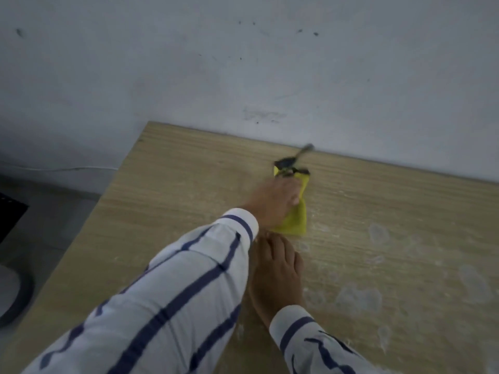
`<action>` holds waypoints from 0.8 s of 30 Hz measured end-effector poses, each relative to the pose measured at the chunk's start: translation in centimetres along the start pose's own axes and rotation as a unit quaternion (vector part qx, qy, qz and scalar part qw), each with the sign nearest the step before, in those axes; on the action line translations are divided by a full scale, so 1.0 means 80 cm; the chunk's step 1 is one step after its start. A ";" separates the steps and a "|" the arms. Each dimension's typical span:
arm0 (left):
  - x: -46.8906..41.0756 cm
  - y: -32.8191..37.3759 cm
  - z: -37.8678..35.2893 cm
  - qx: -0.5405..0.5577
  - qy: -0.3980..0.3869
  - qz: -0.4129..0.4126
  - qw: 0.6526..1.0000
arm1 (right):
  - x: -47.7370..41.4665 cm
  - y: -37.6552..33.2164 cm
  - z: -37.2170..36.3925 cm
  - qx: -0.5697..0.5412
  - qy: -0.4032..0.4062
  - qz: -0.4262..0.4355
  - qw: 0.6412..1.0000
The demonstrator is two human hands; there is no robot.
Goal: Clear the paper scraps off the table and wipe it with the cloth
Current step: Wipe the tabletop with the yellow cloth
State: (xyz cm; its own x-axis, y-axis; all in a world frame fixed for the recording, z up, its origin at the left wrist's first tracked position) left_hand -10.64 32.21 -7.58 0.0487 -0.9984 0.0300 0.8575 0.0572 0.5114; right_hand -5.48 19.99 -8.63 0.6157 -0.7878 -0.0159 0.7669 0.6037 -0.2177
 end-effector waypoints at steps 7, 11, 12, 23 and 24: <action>0.037 -0.205 0.105 -0.043 0.195 0.361 0.911 | 0.000 -0.001 0.004 0.022 0.046 0.017 0.999; 0.114 -0.186 0.095 0.043 0.185 0.363 0.912 | 0.000 0.001 0.002 0.005 0.037 0.014 0.999; 0.136 -0.162 0.080 0.053 0.166 0.347 0.922 | 0.000 0.000 0.002 -0.001 0.035 0.015 0.999; 0.312 -0.095 0.061 0.280 0.202 0.344 0.873 | 0.021 -0.087 0.038 -0.187 0.035 0.134 0.973; 0.322 -0.105 0.054 0.224 0.184 0.383 0.877 | 0.033 -0.108 0.015 -0.150 -0.027 0.160 0.975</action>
State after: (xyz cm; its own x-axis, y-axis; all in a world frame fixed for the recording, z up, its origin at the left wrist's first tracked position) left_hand -18.79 6.04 -7.38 0.7553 -0.5950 0.2747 0.2184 0.6238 0.7505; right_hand -10.27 12.87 -5.62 0.8294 -0.5528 -0.0800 0.4521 0.7485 -0.4851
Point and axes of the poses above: each hand's wrist, its own x-axis away from the middle knuckle, its own z-axis out of the back of the hand, y = z × x, the point moved 10 cm from there along -x, towards the middle knuckle, and after that the axes turned 14 degrees about z, right-handed, at the moved point
